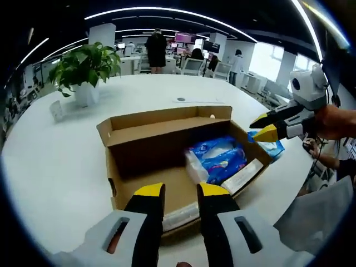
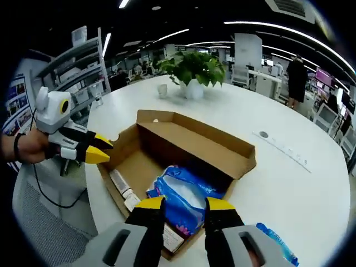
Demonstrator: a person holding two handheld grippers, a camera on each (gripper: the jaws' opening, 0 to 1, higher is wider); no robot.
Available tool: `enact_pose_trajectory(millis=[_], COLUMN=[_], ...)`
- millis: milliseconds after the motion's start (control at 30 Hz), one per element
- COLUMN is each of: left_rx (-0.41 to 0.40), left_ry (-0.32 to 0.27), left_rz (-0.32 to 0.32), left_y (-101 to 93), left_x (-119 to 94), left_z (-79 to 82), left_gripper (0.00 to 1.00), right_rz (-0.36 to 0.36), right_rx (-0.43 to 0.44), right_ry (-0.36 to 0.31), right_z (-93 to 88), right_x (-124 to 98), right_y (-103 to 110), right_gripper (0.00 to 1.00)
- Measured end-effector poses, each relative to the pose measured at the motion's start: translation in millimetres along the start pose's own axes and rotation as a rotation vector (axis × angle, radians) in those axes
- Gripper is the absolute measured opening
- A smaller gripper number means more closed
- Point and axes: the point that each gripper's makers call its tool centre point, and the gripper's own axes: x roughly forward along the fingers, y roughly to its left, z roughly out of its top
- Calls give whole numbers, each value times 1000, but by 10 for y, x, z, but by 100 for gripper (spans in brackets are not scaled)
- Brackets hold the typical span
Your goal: Operate the shoe box by opening the lid, removing the specified soft item, and placing it in the target area until the item is outside and the box remains undamaged.
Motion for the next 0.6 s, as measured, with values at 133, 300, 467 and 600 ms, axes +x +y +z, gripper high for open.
enact_pose_trajectory(millis=[133, 300, 467, 600], left_rx=[-19, -30, -27, -30], left_ry=[-7, -1, -18, -19], left_rz=[5, 15, 33, 44], left_y=[17, 7, 40, 79], left_x=[-24, -22, -23, -19], left_z=[-23, -93, -55, -66], left_gripper=[28, 29, 29, 29], right_rz=[26, 50, 55, 78], right_rx=[-60, -134, -182, -219], right_ry=[57, 110, 142, 176], right_z=[-19, -38, -32, -59], right_x=[87, 215, 345, 467], right_y=[32, 85, 93, 115], right_gripper=[34, 39, 40, 44])
